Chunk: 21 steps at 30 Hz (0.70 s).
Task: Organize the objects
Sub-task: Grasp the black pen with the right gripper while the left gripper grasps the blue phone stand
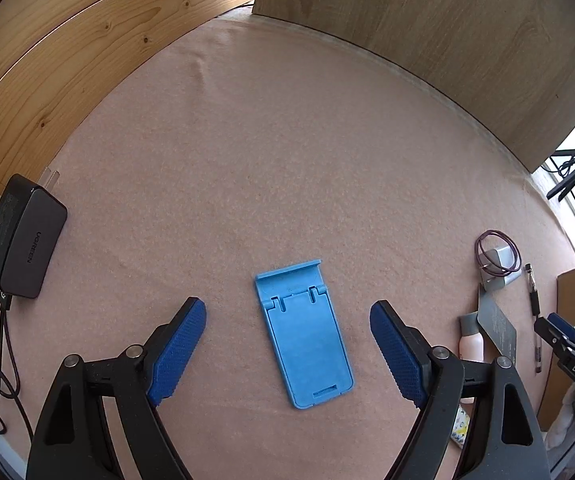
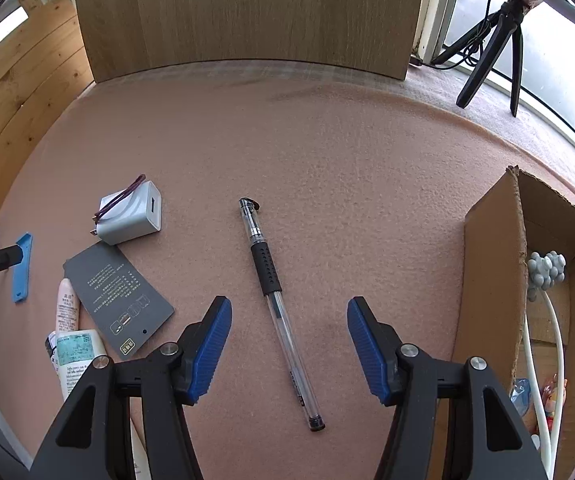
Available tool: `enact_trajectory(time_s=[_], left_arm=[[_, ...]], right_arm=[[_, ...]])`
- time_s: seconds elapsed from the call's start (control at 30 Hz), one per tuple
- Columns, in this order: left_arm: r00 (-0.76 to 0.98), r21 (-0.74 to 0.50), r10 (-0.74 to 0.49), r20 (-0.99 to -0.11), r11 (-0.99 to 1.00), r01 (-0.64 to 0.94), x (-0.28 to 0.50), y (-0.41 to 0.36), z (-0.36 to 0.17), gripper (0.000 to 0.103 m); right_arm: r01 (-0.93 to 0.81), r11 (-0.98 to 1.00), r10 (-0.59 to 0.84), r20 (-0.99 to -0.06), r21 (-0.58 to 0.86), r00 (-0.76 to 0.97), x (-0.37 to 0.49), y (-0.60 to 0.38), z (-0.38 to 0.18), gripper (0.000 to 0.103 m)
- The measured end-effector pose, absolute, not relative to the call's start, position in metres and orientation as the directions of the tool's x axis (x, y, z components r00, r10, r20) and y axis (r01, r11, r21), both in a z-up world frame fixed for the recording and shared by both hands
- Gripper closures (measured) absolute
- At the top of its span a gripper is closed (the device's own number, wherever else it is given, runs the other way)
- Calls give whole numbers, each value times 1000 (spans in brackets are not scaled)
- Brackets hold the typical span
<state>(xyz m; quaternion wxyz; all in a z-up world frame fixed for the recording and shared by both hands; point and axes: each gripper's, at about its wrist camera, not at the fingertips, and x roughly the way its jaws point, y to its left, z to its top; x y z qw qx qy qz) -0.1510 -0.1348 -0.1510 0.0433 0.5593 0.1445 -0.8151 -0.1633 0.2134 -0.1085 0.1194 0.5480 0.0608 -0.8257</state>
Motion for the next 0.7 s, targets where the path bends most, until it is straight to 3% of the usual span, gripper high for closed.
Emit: enact_trajectory(time_s=[0.1,0.23,0.47,0.63,0.7], left_arm=[[-378,-163,73,-923,-964,212,-150,-125,-153,18],[-386,-120,42,-921,-977,179,-148,-114,-153,26],[-399,-36,-17,-917,-991,126,-138,-108,-152,42],[-404,-56,-4,-915,-989,137,-129,-116,-147,58],[-402,-68,7,-916,-988,136,-124,-118,-147,61]], right_arm=[[261,-964,-148,-921,53,-360,-166,213,-110,47],[270,-961,-156,-926,62,-343,-169,209,-114,47],[298,-954,-116,-932,9,-343,-172,199,-119,61],[309,-951,-132,-931,21,-342,-170,198,-117,89],[306,-952,-139,-929,30,-342,-168,198,-117,92]])
